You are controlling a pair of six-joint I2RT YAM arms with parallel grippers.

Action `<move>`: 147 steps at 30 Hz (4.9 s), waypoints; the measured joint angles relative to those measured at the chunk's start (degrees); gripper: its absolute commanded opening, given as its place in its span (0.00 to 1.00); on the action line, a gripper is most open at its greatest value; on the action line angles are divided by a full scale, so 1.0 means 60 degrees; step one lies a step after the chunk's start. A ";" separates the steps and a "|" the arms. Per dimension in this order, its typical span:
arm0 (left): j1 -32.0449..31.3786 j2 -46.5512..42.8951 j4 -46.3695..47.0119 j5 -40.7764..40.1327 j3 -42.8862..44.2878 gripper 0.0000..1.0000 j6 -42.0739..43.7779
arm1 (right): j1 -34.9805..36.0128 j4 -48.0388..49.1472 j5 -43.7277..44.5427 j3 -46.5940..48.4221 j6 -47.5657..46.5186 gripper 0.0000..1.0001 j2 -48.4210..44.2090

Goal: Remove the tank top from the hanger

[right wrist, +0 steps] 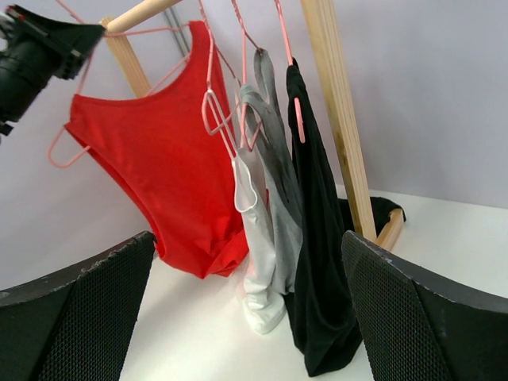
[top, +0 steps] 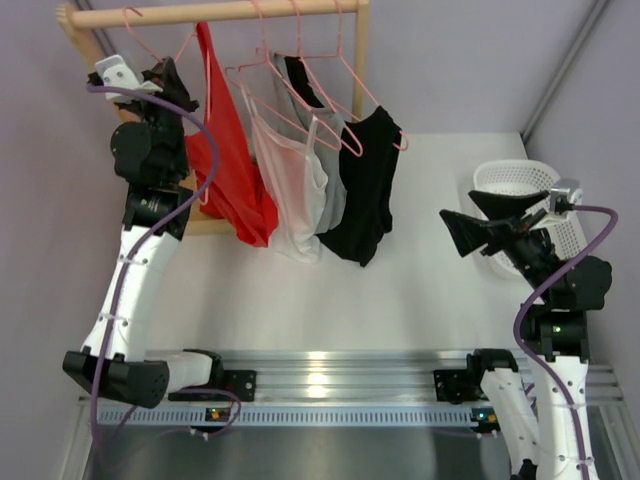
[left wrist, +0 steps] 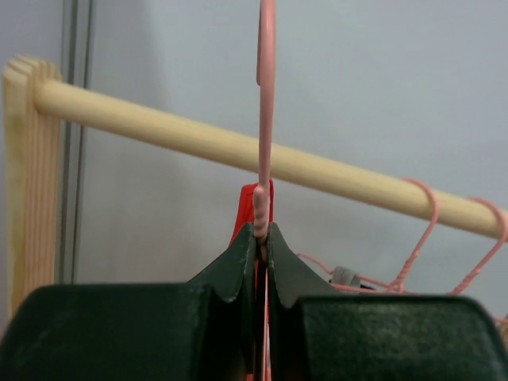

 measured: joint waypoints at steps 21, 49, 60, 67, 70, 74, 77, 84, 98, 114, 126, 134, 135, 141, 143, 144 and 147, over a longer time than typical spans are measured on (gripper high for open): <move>0.0000 -0.5941 -0.3315 0.1858 -0.2812 0.00 -0.2528 | 0.0029 0.0248 -0.1377 0.0058 0.0368 0.99 0.0164; 0.0000 -0.7701 -0.6652 0.7945 -0.1140 0.00 -0.3588 | 1.2834 -0.0109 0.8757 0.1013 -0.6058 0.99 0.3395; 0.0000 -0.8105 -0.6648 0.8801 -0.0240 0.00 -0.4025 | 1.2054 0.3162 0.7479 0.0342 -0.6768 0.97 0.3796; 0.0000 -0.8149 -0.6652 0.8983 0.0018 0.00 -0.4182 | 1.1049 0.4226 0.5060 0.0630 -0.6288 0.99 0.4448; 0.0000 -0.8149 -0.6648 0.8998 0.0051 0.00 -0.4258 | 1.0805 0.4222 0.3996 0.1024 -0.6040 0.96 0.4860; 0.0000 -0.8149 -0.6648 0.8972 0.0040 0.00 -0.4288 | 1.0561 0.4335 0.2218 0.1719 -0.5326 0.41 0.5439; 0.0000 -0.8149 -0.6645 0.8921 -0.0029 0.00 -0.4288 | 1.0550 0.4466 0.1494 0.1767 -0.4856 0.01 0.5493; 0.0000 -0.8174 -0.6648 0.8714 -0.0259 0.00 -0.4244 | 1.0502 0.4288 0.1508 0.1457 -0.4379 0.00 0.4936; 0.0000 -0.8193 -0.6586 0.9227 -0.0393 0.00 -0.4105 | 0.8623 0.2557 0.4335 0.1140 -0.3861 0.00 0.2907; 0.0000 -0.7599 -0.6382 0.7832 -0.0328 0.00 -0.4098 | 1.3045 0.2481 0.5847 0.0302 -0.5246 0.00 0.4965; 0.0000 -0.5366 -0.6375 0.7530 0.1089 0.00 -0.4513 | 1.3584 0.4003 0.5920 0.1515 -0.5719 0.99 0.9038; 0.0000 -0.4951 -0.6328 0.7526 0.2422 0.00 -0.4838 | 1.3570 0.5563 0.4900 0.2269 -0.5665 0.99 1.0510; 0.0000 -0.4925 -0.6266 0.7522 0.2557 0.00 -0.4874 | 1.3548 0.5603 0.4652 0.2412 -0.5566 0.99 1.0710; 0.0000 -0.4841 -0.5712 0.7541 0.2830 0.00 -0.5184 | 1.3489 0.5931 0.3366 0.3246 -0.4911 0.90 1.1879; 0.0000 -0.4819 -0.5315 0.7570 0.2707 0.00 -0.5439 | 1.3486 0.5931 0.2991 0.3599 -0.4758 0.46 1.2262; 0.0000 -0.4819 -0.4972 0.7577 0.2510 0.00 -0.5617 | 1.3482 0.5880 0.2641 0.3963 -0.4503 0.25 1.2597; 0.0000 -0.4951 -0.3661 0.7548 0.1453 0.00 -0.6062 | 1.3482 0.5807 0.1956 0.4564 -0.4182 0.00 1.3092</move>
